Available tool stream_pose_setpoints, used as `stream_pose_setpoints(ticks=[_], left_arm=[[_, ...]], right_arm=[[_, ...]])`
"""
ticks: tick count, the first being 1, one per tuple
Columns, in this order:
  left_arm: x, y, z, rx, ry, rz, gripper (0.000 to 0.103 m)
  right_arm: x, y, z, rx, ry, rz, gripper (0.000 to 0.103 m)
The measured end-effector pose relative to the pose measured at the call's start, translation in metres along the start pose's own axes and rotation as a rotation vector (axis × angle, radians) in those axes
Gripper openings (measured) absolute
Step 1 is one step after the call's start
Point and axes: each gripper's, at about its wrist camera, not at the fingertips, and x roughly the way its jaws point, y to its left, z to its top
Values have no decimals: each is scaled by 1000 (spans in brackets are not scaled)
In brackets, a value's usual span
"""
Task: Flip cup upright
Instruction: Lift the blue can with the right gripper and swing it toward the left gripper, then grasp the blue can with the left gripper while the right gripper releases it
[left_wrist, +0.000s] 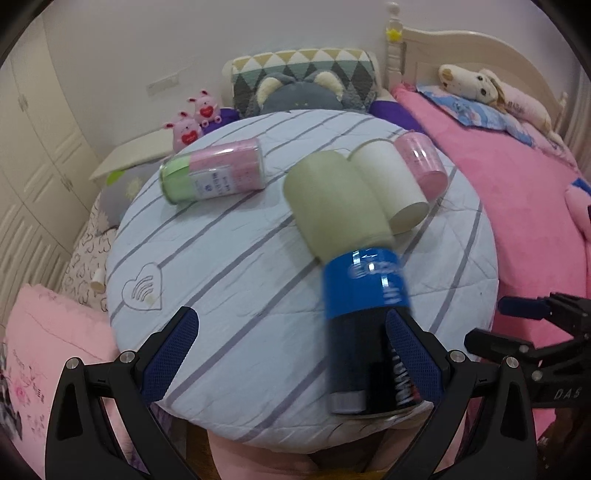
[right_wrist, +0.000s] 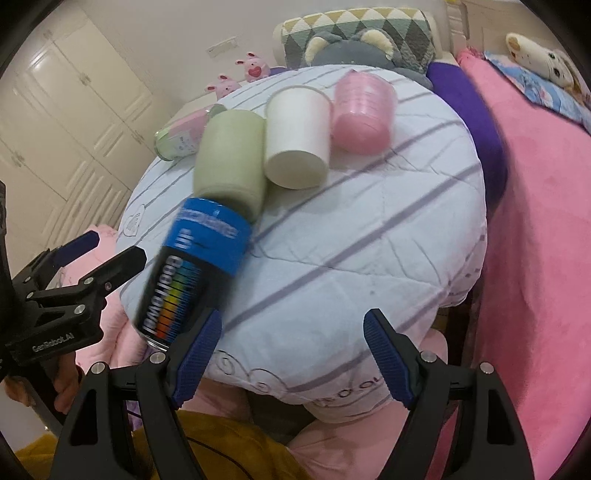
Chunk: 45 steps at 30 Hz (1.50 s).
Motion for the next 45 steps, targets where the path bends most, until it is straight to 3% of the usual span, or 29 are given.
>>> stream_pose_setpoints(ticks=[10, 25, 28, 30, 45], left_arm=[[15, -28, 19, 9, 36, -21, 103], [55, -34, 22, -3, 135, -9, 103], [61, -34, 20, 5, 143, -12, 95], [63, -35, 20, 4, 157, -50, 71], [47, -30, 26, 11, 107, -55, 71]], right_arm=[[0, -24, 0, 9, -6, 38, 81], [18, -41, 28, -47, 4, 8, 81], [21, -43, 34, -48, 2, 8, 81], [22, -42, 36, -54, 1, 3, 81], [25, -38, 42, -53, 14, -29, 81]])
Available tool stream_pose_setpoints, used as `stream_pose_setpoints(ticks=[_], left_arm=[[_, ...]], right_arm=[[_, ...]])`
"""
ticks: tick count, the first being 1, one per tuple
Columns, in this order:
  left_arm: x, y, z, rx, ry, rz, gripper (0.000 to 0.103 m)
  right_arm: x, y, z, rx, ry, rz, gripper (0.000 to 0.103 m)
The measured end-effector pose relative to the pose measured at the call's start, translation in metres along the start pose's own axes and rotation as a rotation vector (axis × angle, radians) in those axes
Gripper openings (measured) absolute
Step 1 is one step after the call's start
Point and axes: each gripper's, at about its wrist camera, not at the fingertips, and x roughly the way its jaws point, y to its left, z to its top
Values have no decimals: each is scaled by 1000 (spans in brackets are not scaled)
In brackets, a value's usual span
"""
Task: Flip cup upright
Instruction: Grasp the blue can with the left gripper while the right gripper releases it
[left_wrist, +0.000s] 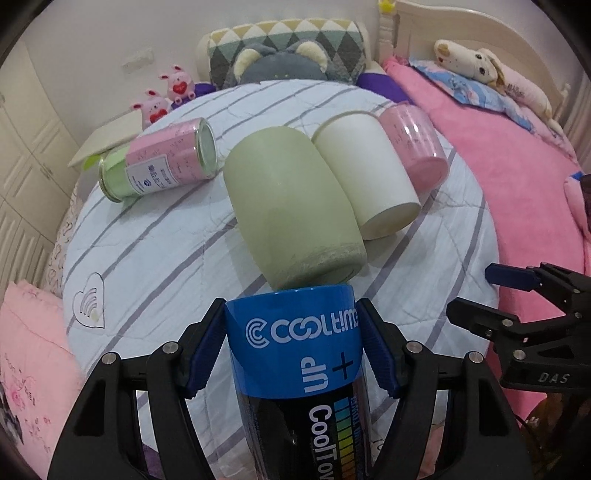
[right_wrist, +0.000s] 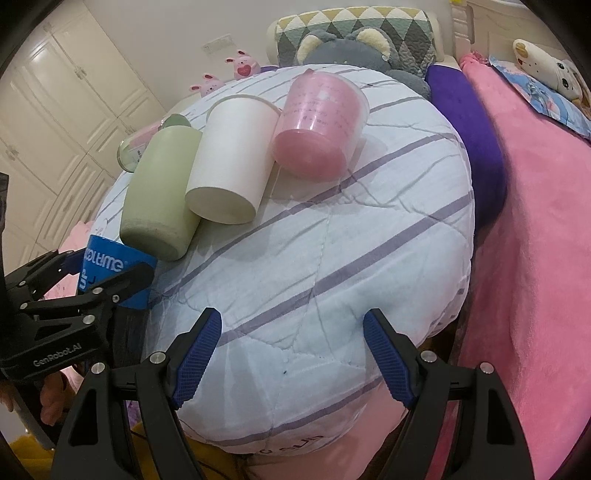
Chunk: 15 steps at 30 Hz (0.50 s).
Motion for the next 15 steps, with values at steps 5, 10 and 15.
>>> stream_pose_setpoints(ticks=[5, 10, 15], left_arm=[[-12, -2, -2, 14, -31, 3, 71], [-25, 0, -1, 26, -67, 4, 70], [-36, 1, 3, 29, -105, 19, 70]], right_arm=[[-1, 2, -1, 5, 3, -4, 81], [-2, 7, -2, 4, 10, 4, 81], [-3, 10, -3, 1, 14, 7, 81]])
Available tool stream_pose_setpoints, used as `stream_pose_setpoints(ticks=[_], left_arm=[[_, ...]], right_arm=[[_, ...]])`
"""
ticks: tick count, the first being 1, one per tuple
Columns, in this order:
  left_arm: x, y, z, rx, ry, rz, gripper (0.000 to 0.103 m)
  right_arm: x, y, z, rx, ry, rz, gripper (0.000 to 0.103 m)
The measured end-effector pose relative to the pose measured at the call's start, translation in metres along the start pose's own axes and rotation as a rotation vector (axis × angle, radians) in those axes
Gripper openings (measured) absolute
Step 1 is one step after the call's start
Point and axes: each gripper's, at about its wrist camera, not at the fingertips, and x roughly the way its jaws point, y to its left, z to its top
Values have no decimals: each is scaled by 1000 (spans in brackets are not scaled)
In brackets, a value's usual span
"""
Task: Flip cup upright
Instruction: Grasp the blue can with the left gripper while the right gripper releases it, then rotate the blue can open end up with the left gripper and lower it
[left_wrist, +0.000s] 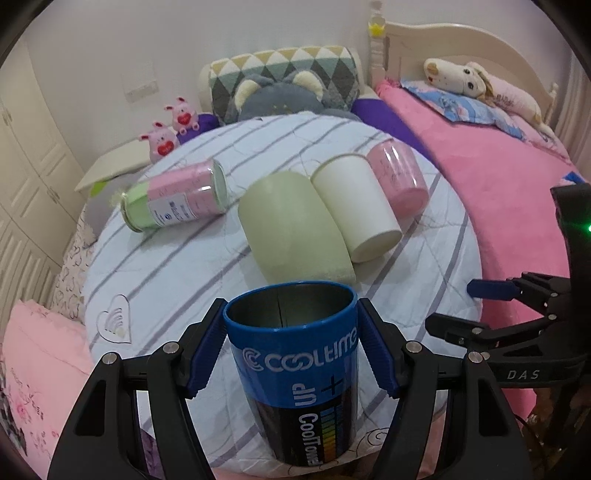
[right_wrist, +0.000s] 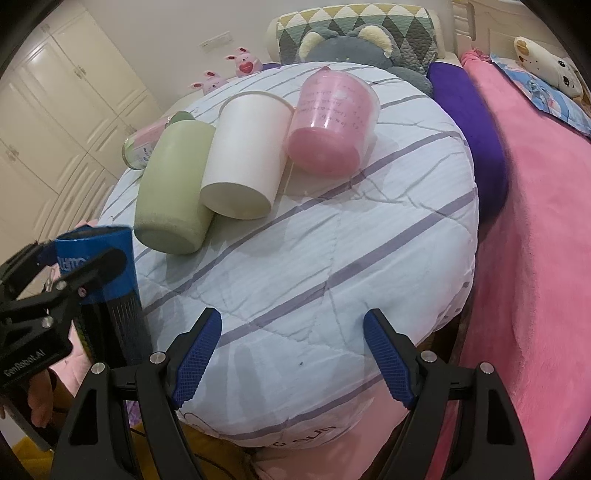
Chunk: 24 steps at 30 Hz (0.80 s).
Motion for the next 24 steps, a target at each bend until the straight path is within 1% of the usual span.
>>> stream_pose_setpoints(ticks=[4, 11, 22, 23, 24], left_arm=[[-6, 3, 3, 12, -27, 13, 70], [-11, 9, 3, -1, -51, -5, 70], [-22, 22, -13, -26, -73, -52, 70], [-23, 22, -15, -22, -73, -51, 70], [-25, 21, -17, -18, -78, -44, 73]], right_arm=[[0, 1, 1, 6, 6, 1, 81], [-2, 7, 1, 0, 8, -11, 81], [-4, 26, -2, -17, 19, -53, 81], [-4, 27, -2, -17, 19, -56, 81], [-4, 29, -3, -17, 20, -61, 81]])
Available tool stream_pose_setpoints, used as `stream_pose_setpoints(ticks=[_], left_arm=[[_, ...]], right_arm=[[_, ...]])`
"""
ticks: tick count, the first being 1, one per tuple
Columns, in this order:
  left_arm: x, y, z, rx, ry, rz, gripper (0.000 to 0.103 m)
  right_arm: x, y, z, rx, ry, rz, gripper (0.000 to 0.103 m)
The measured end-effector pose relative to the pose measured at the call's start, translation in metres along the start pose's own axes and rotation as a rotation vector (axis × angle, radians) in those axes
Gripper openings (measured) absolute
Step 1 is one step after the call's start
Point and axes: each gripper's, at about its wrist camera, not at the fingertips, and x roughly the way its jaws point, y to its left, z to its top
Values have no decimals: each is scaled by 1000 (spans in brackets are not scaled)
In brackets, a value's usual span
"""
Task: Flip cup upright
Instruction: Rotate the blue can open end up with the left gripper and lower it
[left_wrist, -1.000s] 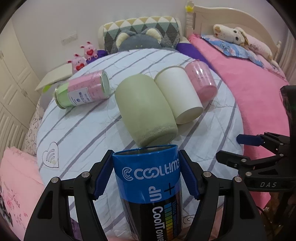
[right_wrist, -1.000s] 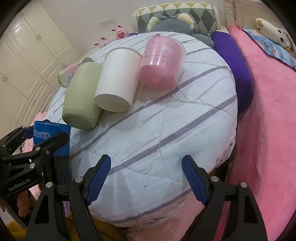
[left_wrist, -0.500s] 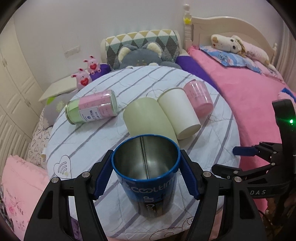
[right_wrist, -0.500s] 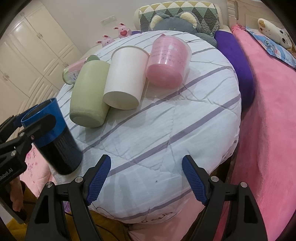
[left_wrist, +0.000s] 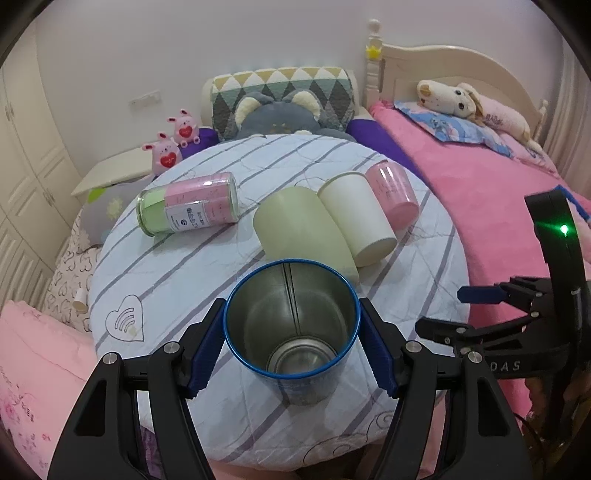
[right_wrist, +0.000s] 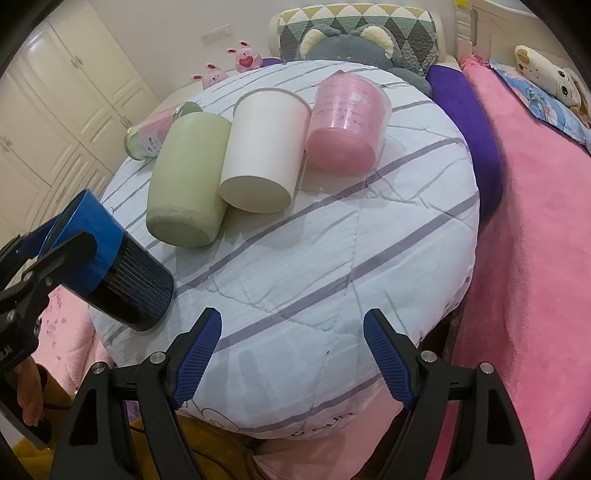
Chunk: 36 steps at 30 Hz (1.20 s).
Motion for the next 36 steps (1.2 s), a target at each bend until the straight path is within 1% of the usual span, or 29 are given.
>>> stream_pose_setpoints(ticks=[1, 2, 3, 5, 10, 16, 21, 29, 31, 33, 36], left_arm=[[-3, -1, -2, 3, -12, 14, 76], [-6, -1, -3, 4, -31, 25, 84], [-9, 0, -4, 7, -49, 25, 89], [-16, -1, -7, 14, -73, 13, 92], [-21, 1, -10, 17, -79, 9, 93], [-23, 5, -13, 3, -80, -14, 94], [-22, 9, -22, -9, -60, -20, 94], [-29, 19, -38, -22, -56, -35, 94], [-32, 23, -43, -24, -61, -25, 95], [-35, 27, -49, -40, -74, 4, 95], [-37, 34, -57, -59, -93, 8, 96]], right_arm=[[-1, 1, -1, 0, 0, -4, 81], [-2, 2, -2, 0, -1, -10, 81], [-2, 3, -4, -2, -2, -17, 81], [-3, 6, -6, -7, -2, -27, 81], [-8, 13, -10, -20, -5, -40, 81], [-16, 22, -17, -30, -19, -56, 81], [-23, 30, -24, -28, -30, -71, 81], [-34, 44, -39, -29, -50, -110, 81], [-38, 48, -44, -27, -61, -121, 81], [-41, 52, -50, -16, -72, -126, 81], [-45, 60, -59, -4, -118, -183, 81]])
